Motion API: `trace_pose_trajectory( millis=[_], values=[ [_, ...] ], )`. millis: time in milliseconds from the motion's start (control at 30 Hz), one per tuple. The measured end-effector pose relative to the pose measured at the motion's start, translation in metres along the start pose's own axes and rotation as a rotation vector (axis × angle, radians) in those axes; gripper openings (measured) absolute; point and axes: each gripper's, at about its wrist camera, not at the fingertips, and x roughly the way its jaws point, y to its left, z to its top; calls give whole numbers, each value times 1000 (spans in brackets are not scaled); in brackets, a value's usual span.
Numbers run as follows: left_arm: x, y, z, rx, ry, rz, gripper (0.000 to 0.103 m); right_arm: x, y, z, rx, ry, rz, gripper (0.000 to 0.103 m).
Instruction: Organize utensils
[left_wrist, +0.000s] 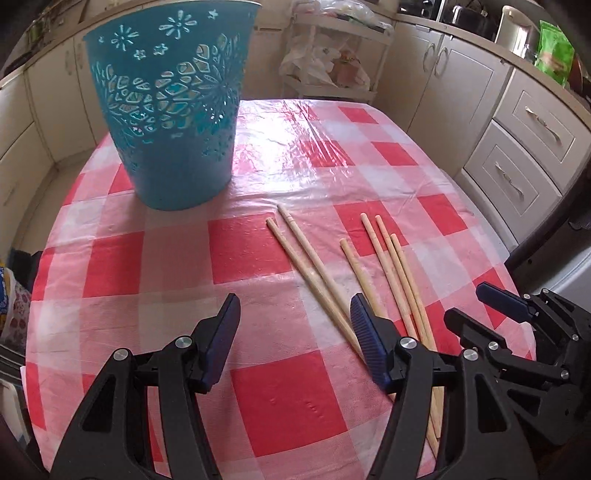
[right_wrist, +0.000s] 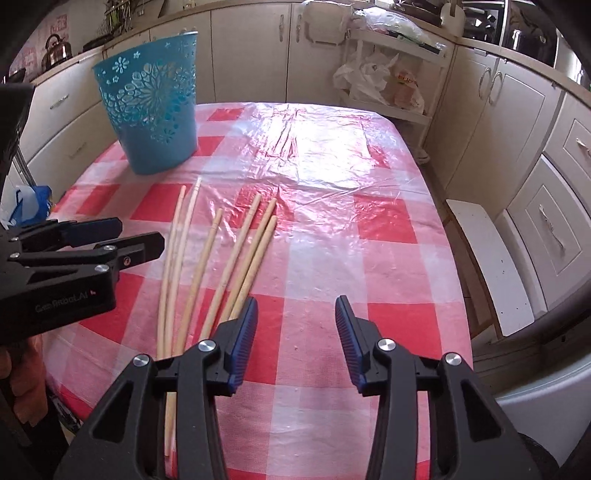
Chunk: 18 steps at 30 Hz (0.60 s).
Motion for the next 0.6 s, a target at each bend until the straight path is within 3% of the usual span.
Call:
trace_pose_trajectory(
  millis=[300, 500, 600],
  values=[
    [4, 6, -2, 25, 36, -17, 60, 12, 44, 8, -99, -8, 45, 48],
    [-6, 32, -8, 32, 52, -7, 60, 17, 90, 16, -112, -6, 150, 48],
    [-12, 53, -10, 26, 65, -13, 60, 18, 103, 17, -90, 8, 214, 56]
  ],
)
